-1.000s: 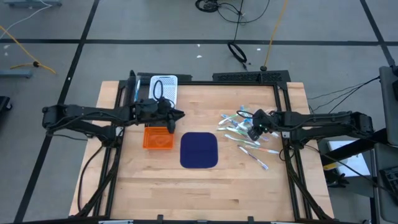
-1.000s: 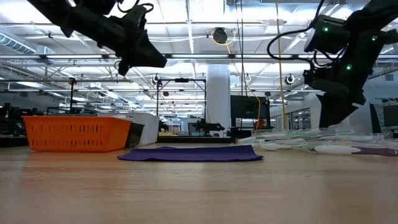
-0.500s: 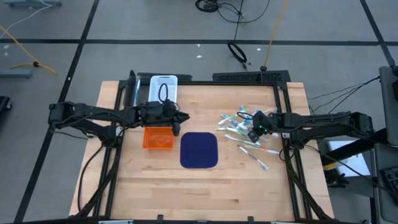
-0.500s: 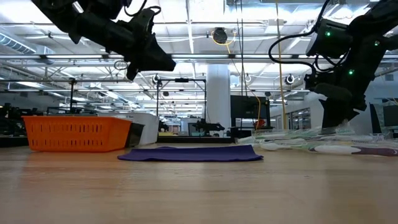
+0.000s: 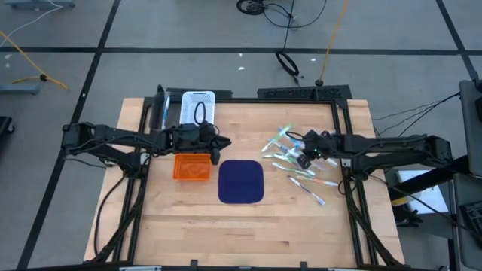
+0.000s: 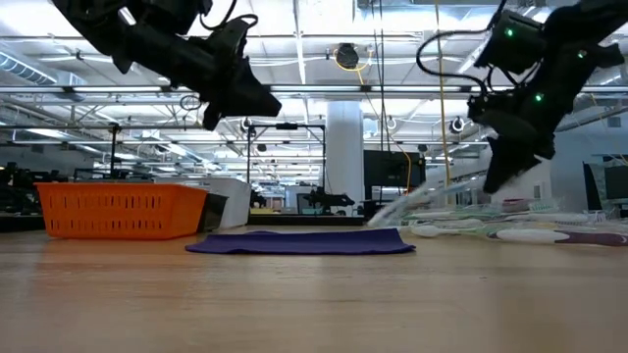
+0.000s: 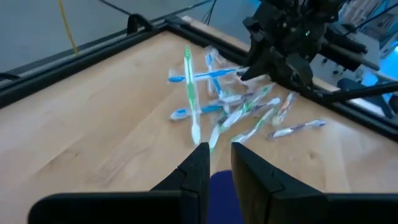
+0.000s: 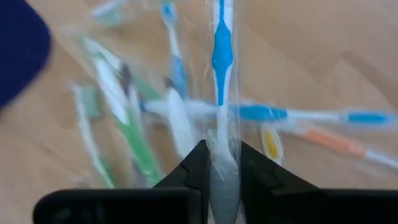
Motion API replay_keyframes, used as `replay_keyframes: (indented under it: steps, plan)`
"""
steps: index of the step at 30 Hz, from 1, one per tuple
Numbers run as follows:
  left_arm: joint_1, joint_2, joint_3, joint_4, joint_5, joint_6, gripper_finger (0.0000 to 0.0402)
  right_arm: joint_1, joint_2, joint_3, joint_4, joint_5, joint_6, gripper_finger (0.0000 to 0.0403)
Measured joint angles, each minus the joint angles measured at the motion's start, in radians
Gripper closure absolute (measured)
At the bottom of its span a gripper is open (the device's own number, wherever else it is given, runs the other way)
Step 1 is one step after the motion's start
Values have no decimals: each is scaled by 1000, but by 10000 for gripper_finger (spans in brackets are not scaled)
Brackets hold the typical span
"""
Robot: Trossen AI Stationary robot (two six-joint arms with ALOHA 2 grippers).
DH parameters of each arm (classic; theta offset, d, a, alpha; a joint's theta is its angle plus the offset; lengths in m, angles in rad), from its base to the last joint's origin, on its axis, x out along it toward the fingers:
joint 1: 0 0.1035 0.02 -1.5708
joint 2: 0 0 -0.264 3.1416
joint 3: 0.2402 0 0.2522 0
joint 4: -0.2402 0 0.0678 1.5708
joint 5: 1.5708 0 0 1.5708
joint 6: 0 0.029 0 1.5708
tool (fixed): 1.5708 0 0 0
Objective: Pick & Place Toothbrushes
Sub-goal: Put the blue toothbrush into the gray bin
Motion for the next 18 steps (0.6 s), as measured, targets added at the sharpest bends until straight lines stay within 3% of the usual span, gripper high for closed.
replay_keyframes:
  steps: [13,18]
  plan:
    - [-21,0,0,52,0,-8,337,86,-8,166,-8,93,-101,363]
    - [-35,0,0,120,-2,-2,337,118,-19,175,97,88,-151,363]
